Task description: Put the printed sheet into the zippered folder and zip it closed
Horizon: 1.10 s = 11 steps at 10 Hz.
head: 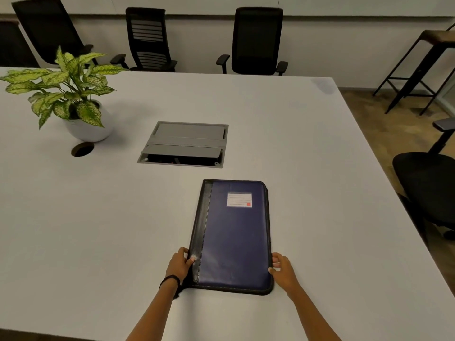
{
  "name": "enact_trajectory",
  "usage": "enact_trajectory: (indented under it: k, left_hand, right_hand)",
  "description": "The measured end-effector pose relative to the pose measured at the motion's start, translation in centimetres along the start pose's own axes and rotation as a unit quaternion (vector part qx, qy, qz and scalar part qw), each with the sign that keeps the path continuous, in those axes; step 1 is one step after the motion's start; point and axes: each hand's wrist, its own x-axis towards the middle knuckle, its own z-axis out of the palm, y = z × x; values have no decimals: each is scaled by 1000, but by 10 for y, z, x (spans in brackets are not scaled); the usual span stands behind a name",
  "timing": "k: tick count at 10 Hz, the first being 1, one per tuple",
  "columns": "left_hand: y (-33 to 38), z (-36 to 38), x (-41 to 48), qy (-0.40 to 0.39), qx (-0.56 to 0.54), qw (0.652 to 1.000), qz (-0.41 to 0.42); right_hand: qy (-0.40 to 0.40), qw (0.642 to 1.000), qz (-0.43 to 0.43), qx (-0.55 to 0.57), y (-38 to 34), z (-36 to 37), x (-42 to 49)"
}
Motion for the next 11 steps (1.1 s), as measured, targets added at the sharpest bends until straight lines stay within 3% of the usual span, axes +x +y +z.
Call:
enact_trajectory:
  k: [5,9,11]
  left_hand:
    - [1,-3,2,-34,43,998,10]
    - [15,12,-17,-108,17,992,66]
    - [27,-11,-8,-175,60,982,37]
  right_hand:
    - [-19,1000,10,-19,-2,-6,7]
    - [1,994,97,-56,2,-43,15]
    - [-93,978,109,-149,-19,-66,21]
